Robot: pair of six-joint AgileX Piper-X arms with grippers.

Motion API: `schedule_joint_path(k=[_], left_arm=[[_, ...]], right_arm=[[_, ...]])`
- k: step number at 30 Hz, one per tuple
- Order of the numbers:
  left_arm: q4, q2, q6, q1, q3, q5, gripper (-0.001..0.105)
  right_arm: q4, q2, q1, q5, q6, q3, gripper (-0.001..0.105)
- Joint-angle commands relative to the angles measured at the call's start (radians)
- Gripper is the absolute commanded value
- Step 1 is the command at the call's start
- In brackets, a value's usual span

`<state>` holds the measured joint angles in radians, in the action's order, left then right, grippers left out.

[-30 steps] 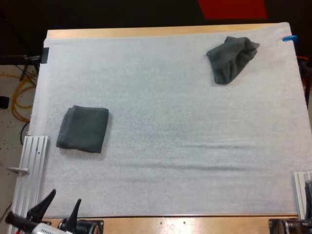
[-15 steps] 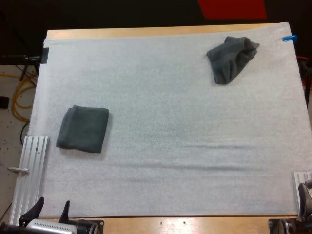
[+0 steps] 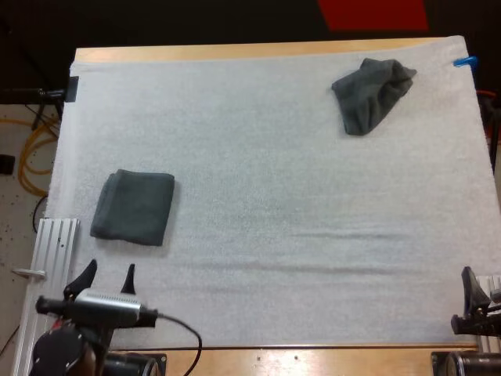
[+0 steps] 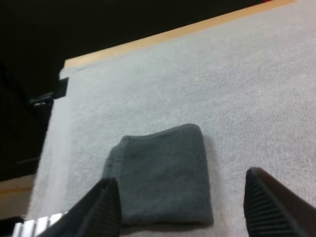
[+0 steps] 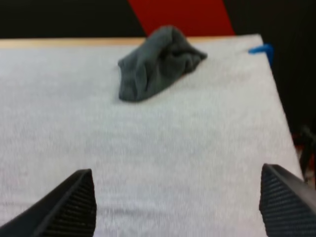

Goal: Pick towel from pile fold and stack

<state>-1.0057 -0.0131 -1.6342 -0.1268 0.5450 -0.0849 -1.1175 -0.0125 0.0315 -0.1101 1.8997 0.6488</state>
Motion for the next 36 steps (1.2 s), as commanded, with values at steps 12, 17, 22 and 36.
schedule_joint_path(k=[12, 17, 22, 36], left_arm=[[0.055, -0.138, -0.036, -0.001, -0.060, 0.027, 0.053], [0.005, -0.138, -0.036, -0.001, -0.035, 0.088, 0.053], [-0.003, -0.138, -0.036, -0.001, -0.035, 0.101, 0.053], [-0.003, -0.138, -0.038, -0.001, -0.035, 0.104, 0.053]], right_arm=[[0.015, -0.041, 0.004, -0.007, 0.004, -0.078, 0.067], [0.020, -0.041, 0.004, -0.007, 0.000, -0.092, 0.067], [0.020, -0.041, 0.004, -0.007, -0.003, -0.092, 0.067], [0.020, -0.041, 0.004, -0.007, -0.011, -0.092, 0.067]])
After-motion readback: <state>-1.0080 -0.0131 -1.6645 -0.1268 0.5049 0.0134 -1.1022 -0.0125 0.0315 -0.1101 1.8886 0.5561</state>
